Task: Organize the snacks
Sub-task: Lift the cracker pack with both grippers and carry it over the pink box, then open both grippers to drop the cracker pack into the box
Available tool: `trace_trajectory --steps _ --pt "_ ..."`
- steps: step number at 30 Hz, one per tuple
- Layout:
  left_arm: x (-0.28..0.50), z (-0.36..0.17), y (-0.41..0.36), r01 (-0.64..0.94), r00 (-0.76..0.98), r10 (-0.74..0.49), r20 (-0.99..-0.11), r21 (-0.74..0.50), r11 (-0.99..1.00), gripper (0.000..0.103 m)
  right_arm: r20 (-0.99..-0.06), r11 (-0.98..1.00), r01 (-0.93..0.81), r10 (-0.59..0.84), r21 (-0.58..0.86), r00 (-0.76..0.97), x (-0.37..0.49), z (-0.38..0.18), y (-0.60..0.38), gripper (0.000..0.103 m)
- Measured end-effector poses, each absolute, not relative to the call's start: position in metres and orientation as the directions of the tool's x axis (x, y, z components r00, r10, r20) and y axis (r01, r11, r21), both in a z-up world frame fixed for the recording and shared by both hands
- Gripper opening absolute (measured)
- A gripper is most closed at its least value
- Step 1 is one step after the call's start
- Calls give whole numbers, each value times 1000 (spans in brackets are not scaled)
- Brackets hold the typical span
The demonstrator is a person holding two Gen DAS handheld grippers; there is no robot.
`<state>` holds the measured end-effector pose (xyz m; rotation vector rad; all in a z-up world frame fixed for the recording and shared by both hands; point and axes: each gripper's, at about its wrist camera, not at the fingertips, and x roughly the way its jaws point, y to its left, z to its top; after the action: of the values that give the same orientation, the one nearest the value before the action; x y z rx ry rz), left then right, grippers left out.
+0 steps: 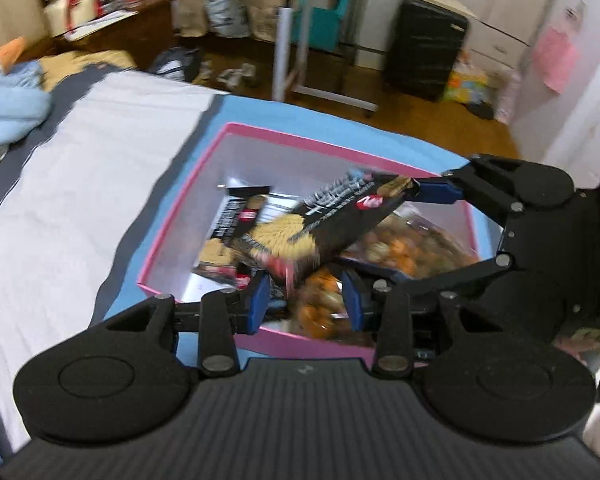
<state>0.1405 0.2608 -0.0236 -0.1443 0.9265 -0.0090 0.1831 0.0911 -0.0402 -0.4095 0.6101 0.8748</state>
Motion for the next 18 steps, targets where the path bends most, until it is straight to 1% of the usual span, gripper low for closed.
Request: trace_trajectory --steps 2,4,8,13,17,18 --pt "143 -30 268 -76 602 -84 -794 -162 984 42 -656 588 -798 553 -129 514 187 -43 97 82" --pt "142 -35 271 -98 603 -88 -793 -183 978 42 -665 599 -790 538 -130 518 187 -43 92 83" --pt "134 -32 265 -104 619 -48 -784 -142 984 42 -656 634 -768 541 -93 526 181 -36 65 83" --pt "115 -10 248 -103 647 -19 -762 -112 988 45 -654 707 -707 524 -25 546 165 -16 20 83" --pt "97 15 226 -72 662 -32 -749 -107 992 45 -657 730 -684 521 11 545 149 7 -12 83" --pt "92 21 218 -59 666 -37 -745 -102 993 46 -657 735 -677 519 18 547 145 12 -18 83"
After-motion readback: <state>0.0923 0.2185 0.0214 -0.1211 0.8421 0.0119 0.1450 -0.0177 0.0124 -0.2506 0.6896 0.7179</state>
